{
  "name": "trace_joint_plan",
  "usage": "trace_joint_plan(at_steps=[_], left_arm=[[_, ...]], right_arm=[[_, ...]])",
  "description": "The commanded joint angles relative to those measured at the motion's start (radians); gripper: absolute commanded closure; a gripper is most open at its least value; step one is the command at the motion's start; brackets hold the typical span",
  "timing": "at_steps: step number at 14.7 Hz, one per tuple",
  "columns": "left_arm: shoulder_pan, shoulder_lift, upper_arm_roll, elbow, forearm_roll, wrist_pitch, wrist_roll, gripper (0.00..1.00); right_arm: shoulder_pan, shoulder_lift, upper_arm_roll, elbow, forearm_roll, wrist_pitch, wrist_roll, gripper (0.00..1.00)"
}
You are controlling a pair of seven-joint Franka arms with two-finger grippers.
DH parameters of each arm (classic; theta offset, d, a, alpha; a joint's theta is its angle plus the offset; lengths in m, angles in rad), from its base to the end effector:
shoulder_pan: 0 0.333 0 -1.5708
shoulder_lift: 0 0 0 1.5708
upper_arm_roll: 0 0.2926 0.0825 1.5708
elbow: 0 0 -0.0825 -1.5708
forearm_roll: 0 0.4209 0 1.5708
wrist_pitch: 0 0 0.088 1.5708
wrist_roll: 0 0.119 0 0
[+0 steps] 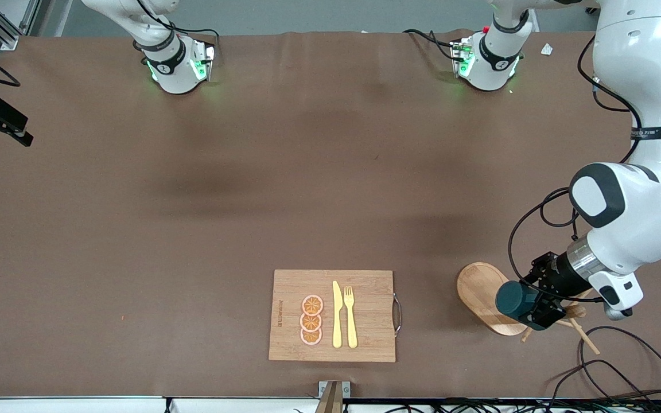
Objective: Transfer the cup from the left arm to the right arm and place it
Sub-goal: 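Grasp the teal mug on the wooden stand with the left gripper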
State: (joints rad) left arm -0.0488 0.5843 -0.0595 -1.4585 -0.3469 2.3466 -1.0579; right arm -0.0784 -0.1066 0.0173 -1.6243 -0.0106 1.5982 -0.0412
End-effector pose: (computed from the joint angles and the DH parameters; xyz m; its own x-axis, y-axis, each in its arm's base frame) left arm 0.7583 -0.0830 0.3286 0.4143 0.8949 -0.1657 0.8624 -0.3279 0.3857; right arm 0.5630 -0.0352 0.6259 0.9966 -0.0194 0.0798 -0.0207 -0.9997 0.0157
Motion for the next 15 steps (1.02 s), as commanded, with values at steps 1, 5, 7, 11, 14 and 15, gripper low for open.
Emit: trace_joint_plan(at_steps=[1,5,7,11,14,15], left_arm=[[0.010,0.029,-0.003,0.040,-0.020,-0.006,-0.004,0.00],[0.018,0.040,-0.003,0.055,-0.061,-0.006,-0.002,0.00],[0.017,0.043,-0.003,0.055,-0.079,-0.006,0.001,0.00],[0.017,0.043,-0.003,0.055,-0.098,-0.006,0.001,0.12],[0.015,0.043,-0.003,0.055,-0.107,-0.006,-0.002,0.20],[0.015,0.043,-0.003,0.055,-0.107,-0.006,-0.004,0.21]], right_arm=[[-0.001,-0.022,0.003,-0.017,0.009,0.005,0.009,0.00],[-0.001,-0.022,0.003,-0.017,0.009,0.005,0.009,0.00],[-0.001,-0.022,0.003,-0.017,0.009,0.006,0.009,0.00],[0.000,-0.022,0.003,-0.017,0.009,0.006,0.009,0.00],[-0.003,-0.021,0.003,-0.017,0.009,0.006,0.009,0.00],[-0.003,-0.021,0.003,-0.017,0.009,0.006,0.009,0.00]])
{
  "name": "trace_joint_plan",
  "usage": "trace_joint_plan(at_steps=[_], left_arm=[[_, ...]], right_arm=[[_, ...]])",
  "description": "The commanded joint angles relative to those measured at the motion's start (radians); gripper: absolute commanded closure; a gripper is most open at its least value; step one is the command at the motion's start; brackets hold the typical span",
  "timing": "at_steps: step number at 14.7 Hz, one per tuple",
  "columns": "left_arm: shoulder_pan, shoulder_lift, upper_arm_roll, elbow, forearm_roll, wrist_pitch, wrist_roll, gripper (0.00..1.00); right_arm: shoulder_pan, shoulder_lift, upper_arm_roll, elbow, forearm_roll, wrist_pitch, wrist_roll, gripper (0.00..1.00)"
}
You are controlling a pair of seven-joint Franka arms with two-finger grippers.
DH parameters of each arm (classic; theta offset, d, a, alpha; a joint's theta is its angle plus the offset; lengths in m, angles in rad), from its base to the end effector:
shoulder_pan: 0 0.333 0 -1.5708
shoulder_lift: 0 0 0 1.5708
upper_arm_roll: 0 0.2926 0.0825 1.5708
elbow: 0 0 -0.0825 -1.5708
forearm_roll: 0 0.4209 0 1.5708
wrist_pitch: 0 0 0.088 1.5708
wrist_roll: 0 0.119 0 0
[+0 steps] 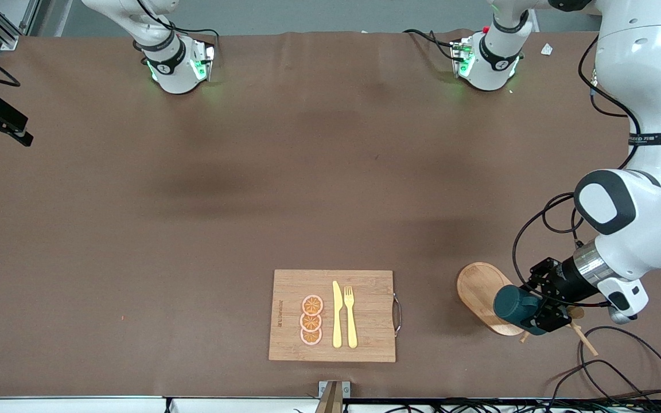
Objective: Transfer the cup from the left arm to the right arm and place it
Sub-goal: 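Grasp the teal mug on the wooden stand with the left gripper, then lift the teal mug off the stand and carry it to mid-table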
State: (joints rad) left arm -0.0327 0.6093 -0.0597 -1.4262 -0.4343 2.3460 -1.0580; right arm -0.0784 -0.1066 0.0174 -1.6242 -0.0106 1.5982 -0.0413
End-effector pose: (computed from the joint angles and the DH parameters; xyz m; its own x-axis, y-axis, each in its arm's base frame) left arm 0.7661 -0.0728 0.3274 0.3634 0.9007 -0.2379 0.8793 -0.2472 0.4071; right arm 0.5630 -0.0351 0.6260 0.9966 -0.0192 0.0799 -0.0205 -0.9997 0.0157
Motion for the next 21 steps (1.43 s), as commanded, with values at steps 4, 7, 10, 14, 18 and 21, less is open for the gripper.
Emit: trace_joint_plan(at_steps=[4,7,10,14,18,21], left_arm=[[-0.001,0.004,-0.003,0.023,-0.015,-0.013,-0.010,0.23],[0.002,-0.019,-0.002,0.023,-0.012,-0.085,-0.010,0.23],[-0.003,-0.059,-0.002,0.021,-0.006,-0.100,-0.019,0.22],[-0.029,-0.095,-0.003,0.020,0.018,-0.154,-0.028,0.22],[-0.120,-0.118,-0.003,0.018,0.060,-0.171,-0.037,0.22],[-0.212,-0.118,-0.003,0.019,0.155,-0.171,-0.095,0.22]], right_arm=[[-0.004,-0.019,0.001,-0.019,0.009,0.011,0.009,0.00],[-0.004,-0.019,0.001,-0.019,0.009,0.011,0.009,0.00],[-0.006,-0.019,0.001,-0.017,0.009,0.009,0.008,0.00],[-0.006,-0.021,-0.001,-0.019,0.009,0.009,0.008,0.00],[-0.006,-0.021,-0.001,-0.019,0.009,0.011,0.008,0.00],[-0.006,-0.019,0.001,-0.017,0.009,0.009,0.008,0.00]])
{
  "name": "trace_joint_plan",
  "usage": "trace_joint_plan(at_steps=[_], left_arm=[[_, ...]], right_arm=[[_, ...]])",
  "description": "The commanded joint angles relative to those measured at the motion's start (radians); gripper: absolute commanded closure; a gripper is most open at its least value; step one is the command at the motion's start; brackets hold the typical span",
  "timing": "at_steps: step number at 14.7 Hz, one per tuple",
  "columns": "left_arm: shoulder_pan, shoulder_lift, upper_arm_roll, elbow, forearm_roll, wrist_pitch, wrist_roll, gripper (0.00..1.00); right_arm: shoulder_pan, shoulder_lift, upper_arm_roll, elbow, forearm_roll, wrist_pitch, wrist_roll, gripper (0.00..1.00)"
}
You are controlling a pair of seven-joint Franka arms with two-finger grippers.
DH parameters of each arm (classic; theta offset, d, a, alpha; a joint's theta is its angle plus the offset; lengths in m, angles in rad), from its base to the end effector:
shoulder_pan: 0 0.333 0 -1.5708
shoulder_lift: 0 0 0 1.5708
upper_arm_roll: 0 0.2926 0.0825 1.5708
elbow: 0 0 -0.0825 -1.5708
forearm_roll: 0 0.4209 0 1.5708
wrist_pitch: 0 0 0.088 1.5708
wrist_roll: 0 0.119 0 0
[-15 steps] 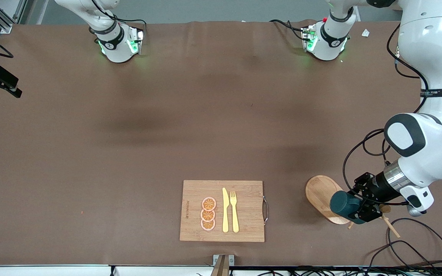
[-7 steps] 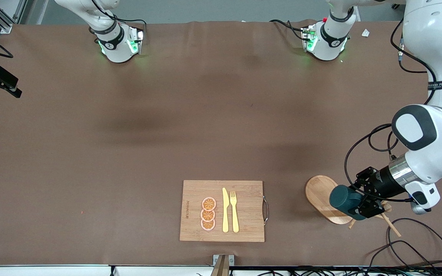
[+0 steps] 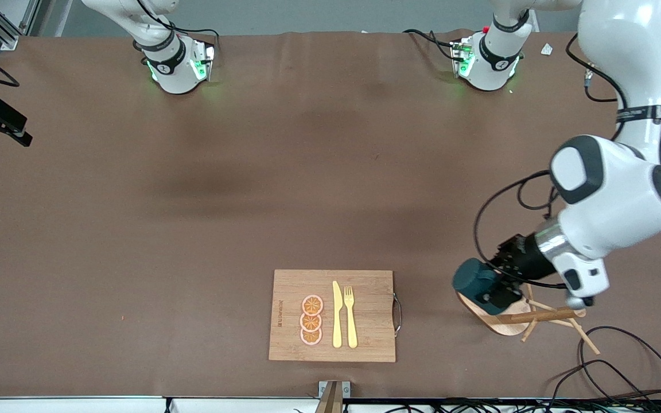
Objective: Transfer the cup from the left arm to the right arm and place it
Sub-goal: 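Lift the teal mug off the stand and carry it to mid-table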
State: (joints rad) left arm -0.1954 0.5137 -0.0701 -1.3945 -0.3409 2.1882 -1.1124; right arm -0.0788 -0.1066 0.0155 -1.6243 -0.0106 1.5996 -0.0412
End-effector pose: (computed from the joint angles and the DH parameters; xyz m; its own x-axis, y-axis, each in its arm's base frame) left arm 0.7302 -0.2051 0.3996 0.5453 0.8125 -0.2061 0.8125 -0.4518 0.3684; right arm 0.5631 -0.0365 0.6260 0.9965 -0.0215 0.0812 -0.0229 -0.9996 0.0156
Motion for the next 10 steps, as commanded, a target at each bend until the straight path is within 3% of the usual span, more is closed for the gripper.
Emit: trace_joint_plan(at_steps=[1,7,10], left_arm=[[-0.085,-0.021,0.007,-0.012,0.089,-0.013,-0.058,0.22],[-0.261,0.008,0.016,-0.009,0.174,-0.001,-0.125,0.21],[-0.341,0.035,0.018,-0.009,0.281,0.042,-0.156,0.21]], right_arm=[[-0.004,-0.019,0.003,-0.016,0.009,0.008,0.007,0.00],[-0.013,-0.015,0.001,-0.005,0.009,-0.004,0.007,0.00],[-0.013,-0.013,0.003,-0.003,0.009,-0.006,0.009,0.00]])
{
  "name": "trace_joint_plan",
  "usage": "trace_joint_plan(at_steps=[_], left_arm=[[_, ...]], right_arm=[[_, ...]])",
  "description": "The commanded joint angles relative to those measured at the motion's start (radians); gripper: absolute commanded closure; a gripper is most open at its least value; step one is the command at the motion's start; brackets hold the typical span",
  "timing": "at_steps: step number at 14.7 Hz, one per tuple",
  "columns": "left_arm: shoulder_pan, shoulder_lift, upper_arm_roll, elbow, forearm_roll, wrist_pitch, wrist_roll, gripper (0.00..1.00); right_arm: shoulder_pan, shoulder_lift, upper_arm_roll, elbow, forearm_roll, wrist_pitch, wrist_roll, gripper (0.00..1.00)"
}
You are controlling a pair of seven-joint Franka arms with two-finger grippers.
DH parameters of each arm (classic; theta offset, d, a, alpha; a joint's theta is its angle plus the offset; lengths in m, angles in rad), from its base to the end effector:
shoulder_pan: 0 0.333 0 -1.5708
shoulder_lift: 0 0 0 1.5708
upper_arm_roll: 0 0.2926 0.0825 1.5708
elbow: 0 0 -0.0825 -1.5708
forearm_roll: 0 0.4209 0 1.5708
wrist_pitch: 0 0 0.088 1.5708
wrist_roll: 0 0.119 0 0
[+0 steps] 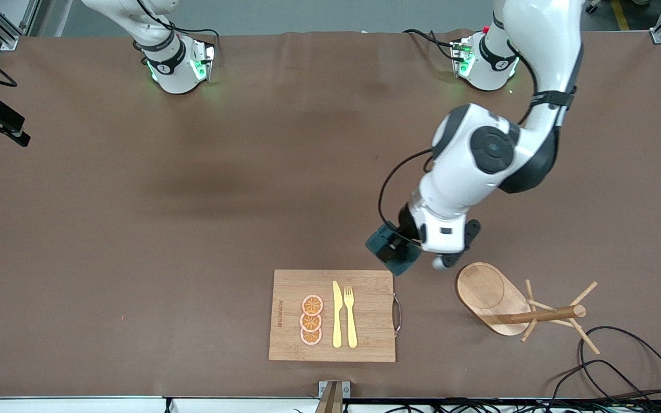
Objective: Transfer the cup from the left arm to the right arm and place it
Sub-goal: 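Lift the teal mug off the stand and carry it to mid-table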
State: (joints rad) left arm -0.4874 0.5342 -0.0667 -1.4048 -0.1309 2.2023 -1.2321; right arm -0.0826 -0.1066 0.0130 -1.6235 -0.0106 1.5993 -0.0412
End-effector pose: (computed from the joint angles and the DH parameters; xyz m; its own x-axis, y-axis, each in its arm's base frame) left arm 0.6464 -0.3967 0.3776 0.7331 0.6773 -0.0623 0.6625 -0.6903 0.2909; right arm 0.5628 -0.0401 0.6264 0.9963 -0.0278 0.0817 -0.0292 -0.9995 0.0153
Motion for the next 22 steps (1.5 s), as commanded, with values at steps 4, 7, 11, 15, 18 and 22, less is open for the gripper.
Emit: trace_joint_plan(at_steps=[4,7,11,15,18,22], left_arm=[[-0.141,0.044,0.016,0.004,0.224,0.034,-0.124,0.21],[-0.198,0.088,0.016,0.032,0.333,0.037,-0.180,0.22],[-0.290,0.164,0.018,0.076,0.523,0.037,-0.312,0.22],[-0.378,0.216,0.019,0.076,0.726,0.037,-0.449,0.22],[-0.445,0.257,0.019,0.073,0.908,0.031,-0.590,0.22],[-0.514,0.312,0.019,0.069,1.155,0.023,-0.722,0.23]], right_arm=[[-0.008,-0.013,0.005,-0.006,0.009,-0.005,0.004,0.00],[-0.008,-0.013,0.005,-0.004,0.009,-0.005,0.003,0.00],[-0.009,-0.011,0.005,-0.006,0.009,-0.005,0.003,0.00],[-0.009,-0.010,0.005,-0.006,0.009,-0.005,0.001,0.00],[-0.011,-0.005,0.005,-0.006,0.008,-0.004,0.000,0.00],[-0.011,-0.002,0.005,-0.006,0.009,-0.001,0.001,0.00]])
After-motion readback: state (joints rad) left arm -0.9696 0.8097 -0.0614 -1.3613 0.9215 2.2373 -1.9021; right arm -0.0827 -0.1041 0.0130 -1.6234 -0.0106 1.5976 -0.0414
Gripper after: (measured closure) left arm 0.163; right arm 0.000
